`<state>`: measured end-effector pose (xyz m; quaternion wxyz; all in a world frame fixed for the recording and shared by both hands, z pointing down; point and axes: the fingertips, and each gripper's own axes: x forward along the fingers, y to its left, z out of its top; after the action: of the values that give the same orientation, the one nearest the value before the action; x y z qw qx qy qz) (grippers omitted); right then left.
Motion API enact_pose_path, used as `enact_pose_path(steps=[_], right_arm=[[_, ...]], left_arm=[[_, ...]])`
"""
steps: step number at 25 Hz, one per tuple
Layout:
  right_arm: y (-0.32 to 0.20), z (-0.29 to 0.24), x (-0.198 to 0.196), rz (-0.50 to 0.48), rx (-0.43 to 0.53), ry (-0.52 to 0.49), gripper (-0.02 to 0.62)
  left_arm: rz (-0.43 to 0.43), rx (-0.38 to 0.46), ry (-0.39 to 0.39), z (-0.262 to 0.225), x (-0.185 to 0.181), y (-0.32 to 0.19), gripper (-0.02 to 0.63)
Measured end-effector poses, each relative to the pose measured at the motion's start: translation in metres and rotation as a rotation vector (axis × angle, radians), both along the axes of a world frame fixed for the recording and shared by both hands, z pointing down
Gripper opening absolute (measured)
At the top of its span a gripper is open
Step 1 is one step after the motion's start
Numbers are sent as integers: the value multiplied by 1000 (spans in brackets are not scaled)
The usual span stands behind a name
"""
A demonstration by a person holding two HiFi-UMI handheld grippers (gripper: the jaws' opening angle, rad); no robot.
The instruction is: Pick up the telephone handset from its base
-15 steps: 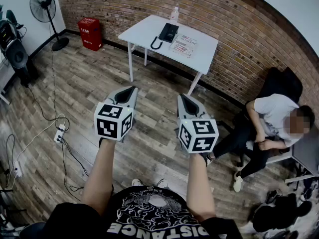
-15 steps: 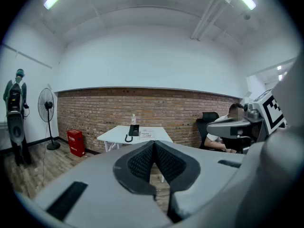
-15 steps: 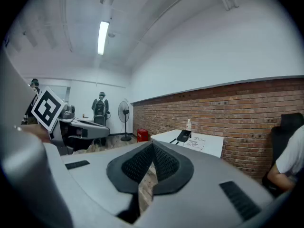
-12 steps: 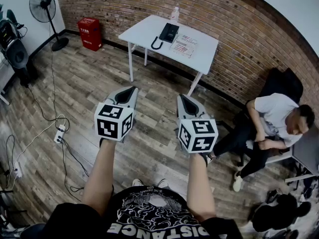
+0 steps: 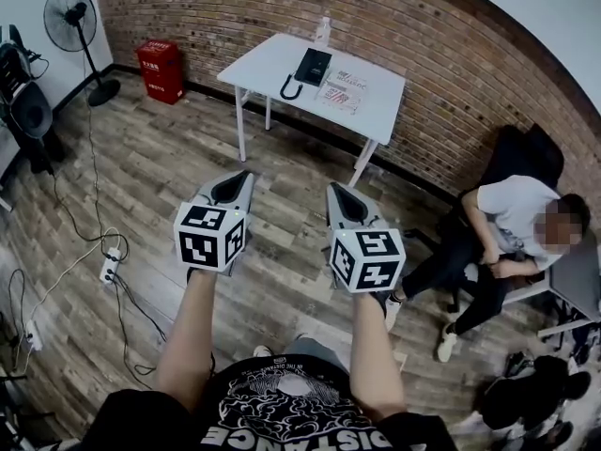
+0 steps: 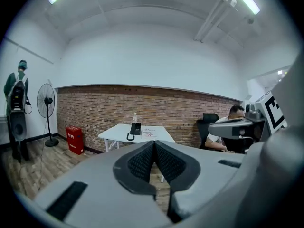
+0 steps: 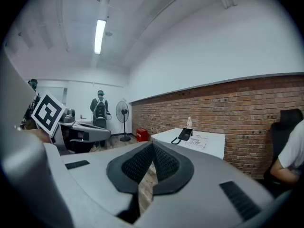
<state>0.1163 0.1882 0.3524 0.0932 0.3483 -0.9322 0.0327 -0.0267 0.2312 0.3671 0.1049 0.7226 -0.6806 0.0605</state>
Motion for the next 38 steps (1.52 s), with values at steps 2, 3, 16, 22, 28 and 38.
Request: enact_pose_path(steps=[2,3,16,22,28,38], right_arm=[[-2,0,-3,3,3,2,0],[-5,0,-5,4,3,1,0],[-92,18,-40,-6,-21,-13,0],[-163,20,-54,-17,-35,-12,0],[-231,21,-64,-21,-50,-15,0],[-322,22,-66,-34,-58,-24,0]], left_arm=[[7,-2,1,0,-2,-2,8],[12,-5,2,1,-3,-5,8],[40,-26,0,15,-32,-93,9],[37,-44,-5,16,-45,-164,18],[39,-63,-4,14,-55,-233,49],[61,-81,-26,15,-56,-329,107]])
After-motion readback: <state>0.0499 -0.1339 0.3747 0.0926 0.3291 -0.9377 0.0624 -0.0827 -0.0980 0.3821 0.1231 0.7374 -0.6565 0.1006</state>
